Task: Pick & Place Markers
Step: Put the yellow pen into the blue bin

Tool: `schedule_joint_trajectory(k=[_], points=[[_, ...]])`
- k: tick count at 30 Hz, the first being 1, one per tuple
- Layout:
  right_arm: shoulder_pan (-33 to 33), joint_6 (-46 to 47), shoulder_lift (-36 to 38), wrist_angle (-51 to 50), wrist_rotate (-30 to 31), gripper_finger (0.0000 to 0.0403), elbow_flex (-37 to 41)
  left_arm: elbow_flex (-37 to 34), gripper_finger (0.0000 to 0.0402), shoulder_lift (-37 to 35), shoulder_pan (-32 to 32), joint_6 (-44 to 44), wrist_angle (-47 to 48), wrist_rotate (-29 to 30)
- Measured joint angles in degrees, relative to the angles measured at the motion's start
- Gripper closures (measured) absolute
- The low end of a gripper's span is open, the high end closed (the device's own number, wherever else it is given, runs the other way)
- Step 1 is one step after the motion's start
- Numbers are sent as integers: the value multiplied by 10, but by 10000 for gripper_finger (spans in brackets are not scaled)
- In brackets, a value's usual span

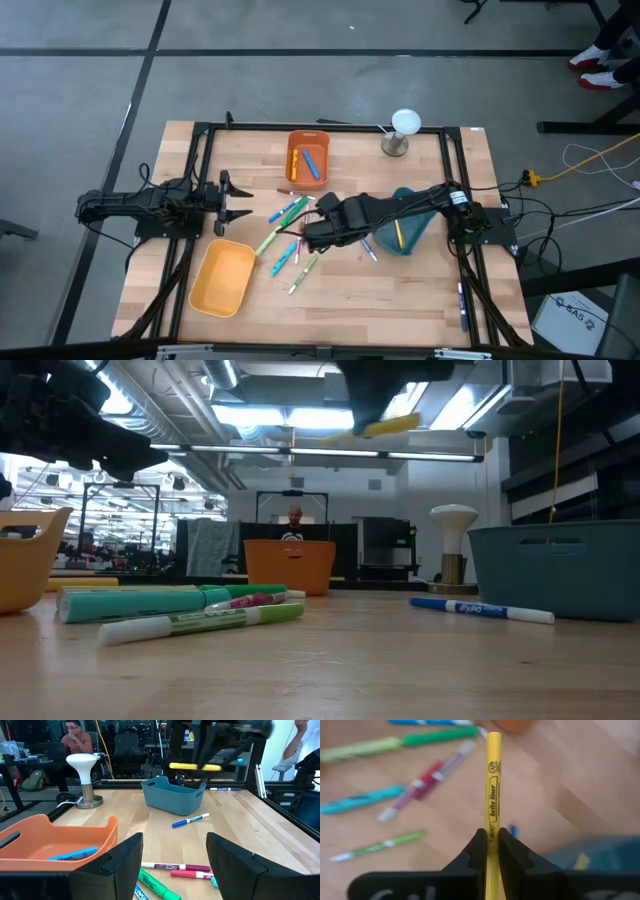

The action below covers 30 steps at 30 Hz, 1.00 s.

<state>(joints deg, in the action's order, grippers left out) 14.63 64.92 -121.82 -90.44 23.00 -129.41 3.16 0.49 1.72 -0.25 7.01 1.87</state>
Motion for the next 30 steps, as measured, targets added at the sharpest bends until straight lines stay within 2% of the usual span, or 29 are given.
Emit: schedule_joint_trajectory(k=[9,23,26,30], points=[[-2,0,13,4,-6,373,3,0,187,0,0,0,0,0],[-2,-53,26,5,17,379,6,0,187,0,0,0,0,0],[-2,-36,53,5,20,379,50,0,187,0,0,0,0,0],[-2,43,127,4,14,380,191,0,187,0,0,0,0,0]])
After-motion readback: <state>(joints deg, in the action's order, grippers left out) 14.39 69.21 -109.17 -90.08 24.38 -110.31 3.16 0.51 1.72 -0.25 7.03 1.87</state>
